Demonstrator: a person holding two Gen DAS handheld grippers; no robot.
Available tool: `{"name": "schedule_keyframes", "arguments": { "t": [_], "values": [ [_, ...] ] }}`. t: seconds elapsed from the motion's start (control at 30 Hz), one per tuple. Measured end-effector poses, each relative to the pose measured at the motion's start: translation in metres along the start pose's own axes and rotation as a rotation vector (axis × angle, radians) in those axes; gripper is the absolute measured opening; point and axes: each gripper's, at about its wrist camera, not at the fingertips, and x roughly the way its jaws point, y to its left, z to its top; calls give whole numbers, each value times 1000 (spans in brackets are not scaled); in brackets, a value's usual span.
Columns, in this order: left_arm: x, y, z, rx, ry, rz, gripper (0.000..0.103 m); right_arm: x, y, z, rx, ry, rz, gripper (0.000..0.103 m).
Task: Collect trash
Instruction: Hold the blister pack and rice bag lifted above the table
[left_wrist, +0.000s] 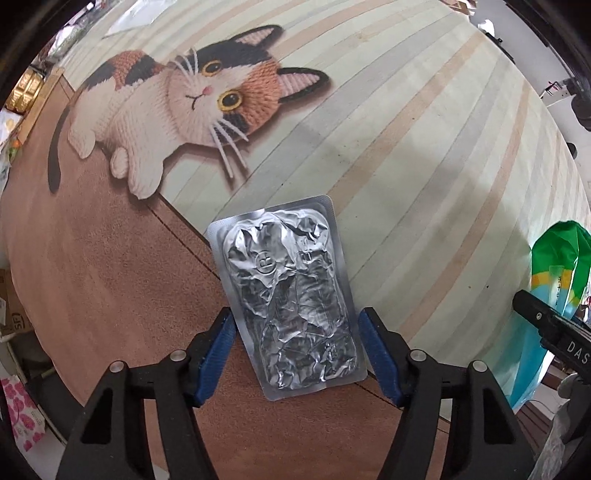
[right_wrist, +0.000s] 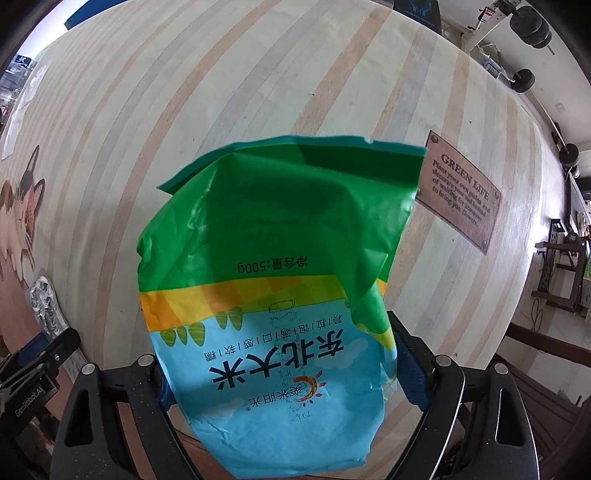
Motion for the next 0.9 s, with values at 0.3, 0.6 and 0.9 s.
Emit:
{"name": "schedule_keyframes", "arguments": {
  "t": [0.3, 0.6, 0.9],
  "values": [
    [-32, 20, -20, 40, -40, 0, 36, -11, 2, -24, 27, -40, 33, 87],
    [-6, 54, -13, -106, 30, -68, 80, -15, -3, -29, 42, -37, 47, 87],
    [0, 26, -12, -24, 19, -16, 79, -6, -21, -23, 69, -26, 64, 87]
  ]
}}
